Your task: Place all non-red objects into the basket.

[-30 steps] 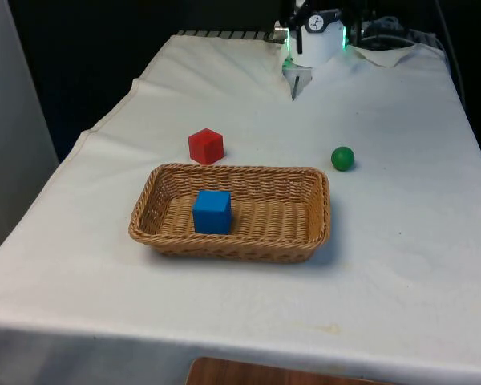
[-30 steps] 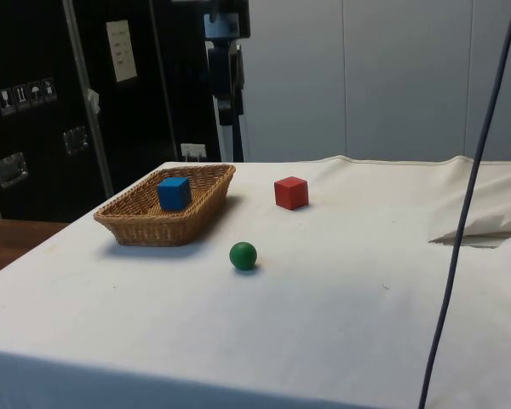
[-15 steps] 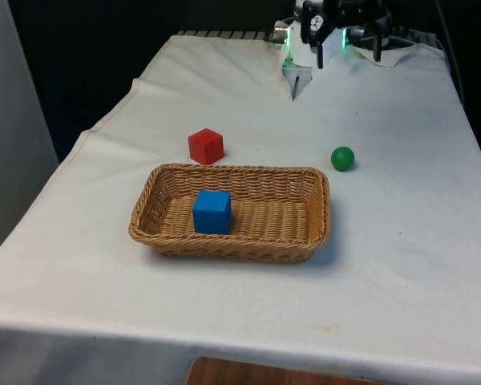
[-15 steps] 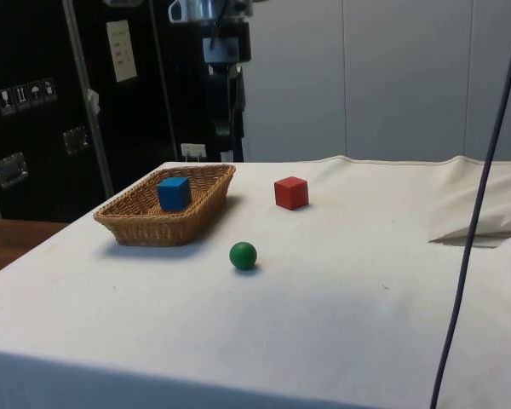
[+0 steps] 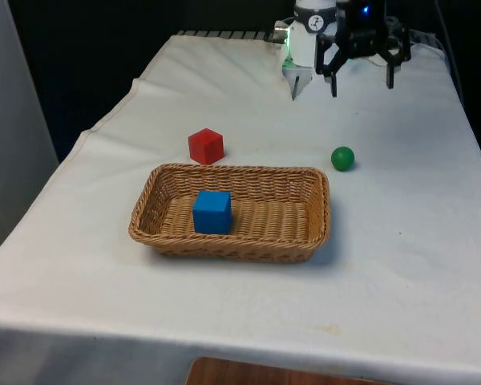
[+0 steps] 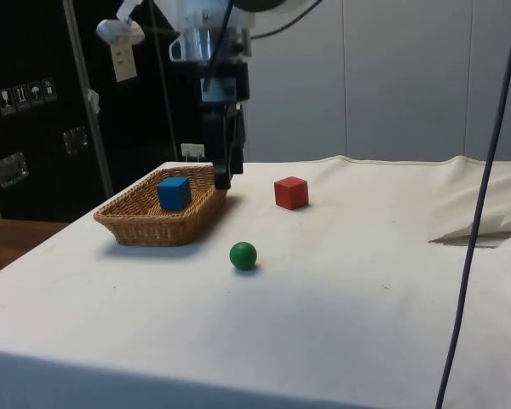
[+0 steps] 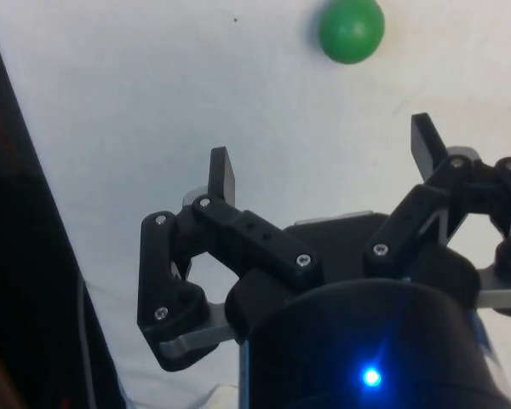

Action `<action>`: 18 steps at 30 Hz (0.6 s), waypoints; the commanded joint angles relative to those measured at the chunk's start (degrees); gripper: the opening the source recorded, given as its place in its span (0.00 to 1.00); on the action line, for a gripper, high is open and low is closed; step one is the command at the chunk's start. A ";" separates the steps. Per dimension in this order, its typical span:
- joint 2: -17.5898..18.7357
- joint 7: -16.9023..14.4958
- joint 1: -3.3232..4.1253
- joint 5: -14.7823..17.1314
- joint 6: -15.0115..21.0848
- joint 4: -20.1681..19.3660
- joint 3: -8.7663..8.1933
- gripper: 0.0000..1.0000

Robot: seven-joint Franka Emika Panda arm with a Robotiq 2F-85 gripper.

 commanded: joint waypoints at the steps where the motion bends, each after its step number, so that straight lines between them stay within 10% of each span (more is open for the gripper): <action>1: 0.74 0.00 0.00 0.57 0.74 -0.11 0.23 1.00; 18: 8.82 -0.17 -0.17 3.15 10.03 -0.74 0.80 1.00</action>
